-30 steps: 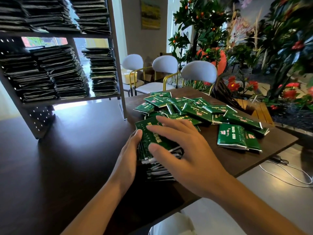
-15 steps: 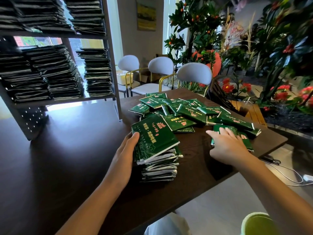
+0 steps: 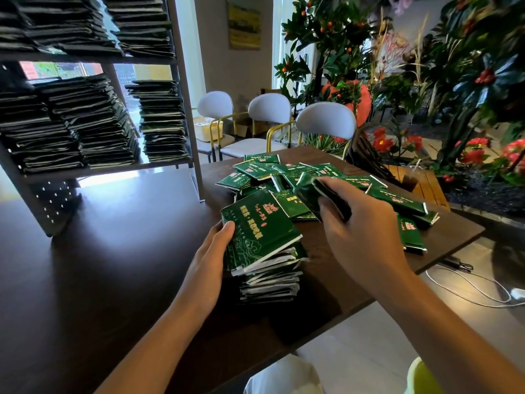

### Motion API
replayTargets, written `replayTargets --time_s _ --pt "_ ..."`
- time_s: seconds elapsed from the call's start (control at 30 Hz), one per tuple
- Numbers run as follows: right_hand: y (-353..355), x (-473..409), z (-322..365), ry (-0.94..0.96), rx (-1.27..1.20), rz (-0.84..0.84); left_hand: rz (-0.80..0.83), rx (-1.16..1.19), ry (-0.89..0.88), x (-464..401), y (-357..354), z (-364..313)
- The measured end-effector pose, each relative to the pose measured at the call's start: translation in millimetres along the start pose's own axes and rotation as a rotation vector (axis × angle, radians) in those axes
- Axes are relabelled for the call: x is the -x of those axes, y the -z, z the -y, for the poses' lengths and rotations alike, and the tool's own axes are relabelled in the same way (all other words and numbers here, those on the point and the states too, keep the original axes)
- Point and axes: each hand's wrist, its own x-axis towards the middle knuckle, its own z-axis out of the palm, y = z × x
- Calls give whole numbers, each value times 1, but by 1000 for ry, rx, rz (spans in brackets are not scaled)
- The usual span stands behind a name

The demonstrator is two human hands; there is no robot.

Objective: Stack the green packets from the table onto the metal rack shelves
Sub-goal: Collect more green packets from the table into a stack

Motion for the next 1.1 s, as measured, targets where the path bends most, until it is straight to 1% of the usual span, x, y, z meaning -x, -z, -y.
replayTargets --time_s 0.07,0.17,0.27,0.37,0.43,0.5,0.57,0.67,0.73,0.83,0.9,1.0,1.03,1.1 --pt "0 -1 24 115 -110 2 -14 -9 19 -3 1 2" --pt "-6 1 47 307 -184 99 -43 45 56 -9 4 5" --pt "-16 9 54 407 -142 205 -84 16 14 -12 4 11" --pt "-26 21 49 462 -48 361 -97 136 12 -9 2 8" --pt "-28 24 46 446 -46 402 -61 202 2 -5 0 4" --pt "-27 24 44 410 -75 379 -45 280 11 -5 1 6" --pt "-25 21 43 384 -93 344 -37 369 61 -4 0 2" --pt "-25 21 43 380 -116 337 23 413 107 -2 0 -2" --pt "-27 23 42 365 -163 336 21 402 85 -1 0 -4" --pt "-27 24 40 186 -327 329 -4 301 23 -1 -1 -4" --pt "-24 23 40 106 -406 362 -9 262 19 -2 -1 -3" --pt "-21 22 42 101 -451 450 -12 248 23 -1 -1 -5" --pt "-21 22 42 97 -465 450 -8 249 20 0 -2 -6" --pt "-19 21 41 82 -503 391 -11 255 11 1 -3 -6"
